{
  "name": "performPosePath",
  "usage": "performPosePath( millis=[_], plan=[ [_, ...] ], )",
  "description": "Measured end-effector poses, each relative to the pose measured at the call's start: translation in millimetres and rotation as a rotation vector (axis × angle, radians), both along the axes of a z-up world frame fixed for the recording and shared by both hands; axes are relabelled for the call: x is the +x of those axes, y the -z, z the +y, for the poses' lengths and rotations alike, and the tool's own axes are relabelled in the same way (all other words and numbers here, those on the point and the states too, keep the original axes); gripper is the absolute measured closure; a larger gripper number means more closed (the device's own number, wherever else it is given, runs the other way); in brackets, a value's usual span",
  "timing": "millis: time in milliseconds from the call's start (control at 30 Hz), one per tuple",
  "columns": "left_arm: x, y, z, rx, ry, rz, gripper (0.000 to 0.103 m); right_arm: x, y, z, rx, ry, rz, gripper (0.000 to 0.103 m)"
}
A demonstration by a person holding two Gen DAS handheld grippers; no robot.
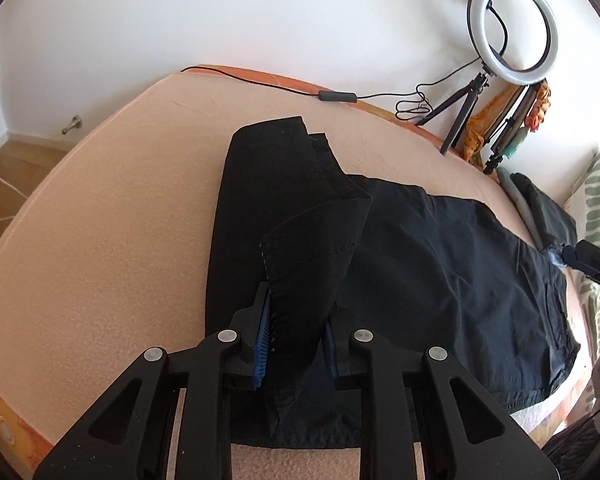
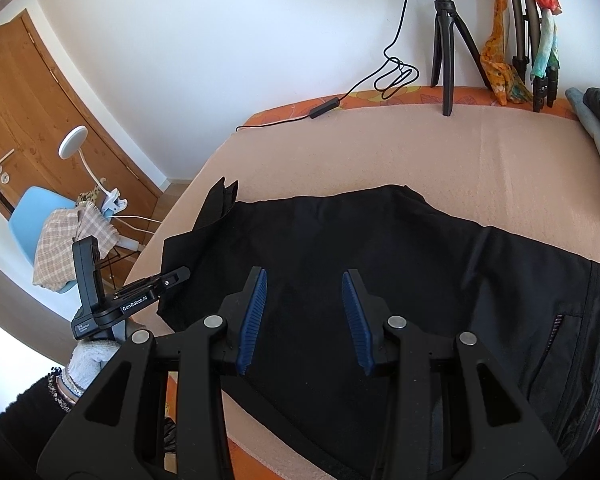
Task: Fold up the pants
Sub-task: 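Lower the folded edge with the left tool while the right tool smooths the trousers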
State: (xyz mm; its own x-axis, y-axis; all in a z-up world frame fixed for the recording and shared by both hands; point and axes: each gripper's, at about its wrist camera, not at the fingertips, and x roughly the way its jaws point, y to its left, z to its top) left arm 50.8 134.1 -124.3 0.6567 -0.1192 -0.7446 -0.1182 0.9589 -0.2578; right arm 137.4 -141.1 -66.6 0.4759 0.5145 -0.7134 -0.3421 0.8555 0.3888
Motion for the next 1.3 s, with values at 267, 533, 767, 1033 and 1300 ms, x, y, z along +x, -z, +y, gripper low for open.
performPosePath(
  millis=[267,533,767,1033,1300],
  plan=[
    [1,2,-15,0.115,-0.002,0.018,0.058,-1,4,1,-0.001,-0.011,0.017,0.061],
    [3,0,-22,0.085,0.096,-0.026,0.088,1,9,4,0.017,-0.028,0.044,0.061],
    [-3,-14,-33,0.026,0.148,-0.078,0.096,4,15,14,0.063,-0.058,0.089,0.058],
    [-8,-20,-72,0.029,0.272,-0.113,0.096,30,38,47,0.144,-0.098,0.220,0.047],
    [-14,-10,-80,0.012,0.311,-0.077,0.095,67,85,93,0.221,-0.101,0.382,0.047]
  ],
)
